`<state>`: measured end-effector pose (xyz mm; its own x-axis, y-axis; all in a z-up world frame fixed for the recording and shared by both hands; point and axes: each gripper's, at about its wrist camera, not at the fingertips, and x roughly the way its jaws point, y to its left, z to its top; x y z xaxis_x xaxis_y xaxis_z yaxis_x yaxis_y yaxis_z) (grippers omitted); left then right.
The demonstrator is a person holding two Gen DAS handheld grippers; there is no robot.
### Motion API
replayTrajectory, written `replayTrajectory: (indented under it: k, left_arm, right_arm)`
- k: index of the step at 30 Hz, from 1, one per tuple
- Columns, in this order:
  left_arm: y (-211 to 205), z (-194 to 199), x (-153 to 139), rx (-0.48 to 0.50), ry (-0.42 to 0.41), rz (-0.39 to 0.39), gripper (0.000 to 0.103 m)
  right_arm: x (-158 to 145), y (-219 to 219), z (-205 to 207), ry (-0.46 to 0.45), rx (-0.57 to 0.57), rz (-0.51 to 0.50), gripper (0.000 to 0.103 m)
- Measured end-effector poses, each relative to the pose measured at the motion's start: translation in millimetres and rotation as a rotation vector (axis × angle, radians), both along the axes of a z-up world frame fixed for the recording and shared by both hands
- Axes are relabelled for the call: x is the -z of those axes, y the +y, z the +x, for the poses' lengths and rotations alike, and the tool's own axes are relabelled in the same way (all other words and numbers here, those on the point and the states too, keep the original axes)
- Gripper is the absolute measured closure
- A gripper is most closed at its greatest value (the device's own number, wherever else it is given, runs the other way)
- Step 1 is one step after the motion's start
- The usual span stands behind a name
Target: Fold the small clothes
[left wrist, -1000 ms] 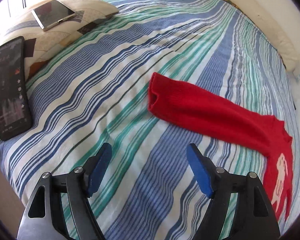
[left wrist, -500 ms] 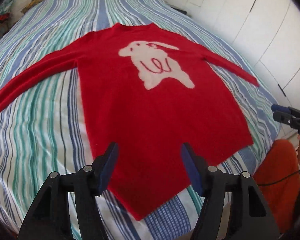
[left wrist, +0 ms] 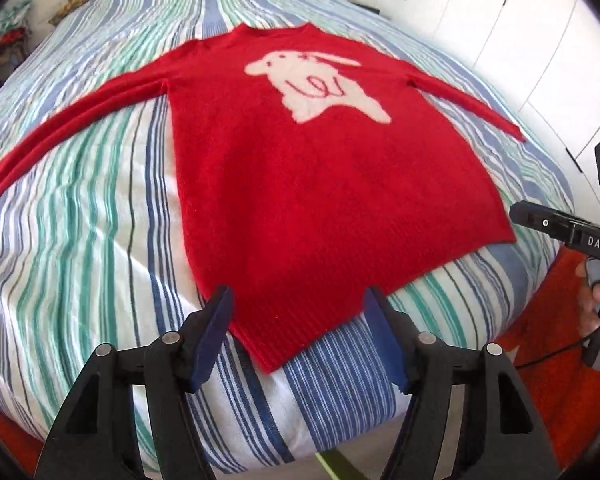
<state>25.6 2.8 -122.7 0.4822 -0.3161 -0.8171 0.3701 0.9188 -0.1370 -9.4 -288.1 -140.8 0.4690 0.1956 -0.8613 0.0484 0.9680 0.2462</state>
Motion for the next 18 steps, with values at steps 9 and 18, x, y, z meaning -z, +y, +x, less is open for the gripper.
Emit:
replayTrajectory:
  k: [9, 18]
  left_arm:
    - [88.8, 39.4, -1.3, -0.418, -0.103, 0.008, 0.007]
    - [117.4, 50.4, 21.5, -0.518, -0.053, 0.015, 0.006]
  right_arm:
    - [-26.5, -66.0, -24.6, -0.196, 0.383, 0.032, 0.019]
    - [-31.9, -77.8, -32.5, -0.202, 0.408, 0.045, 0.019]
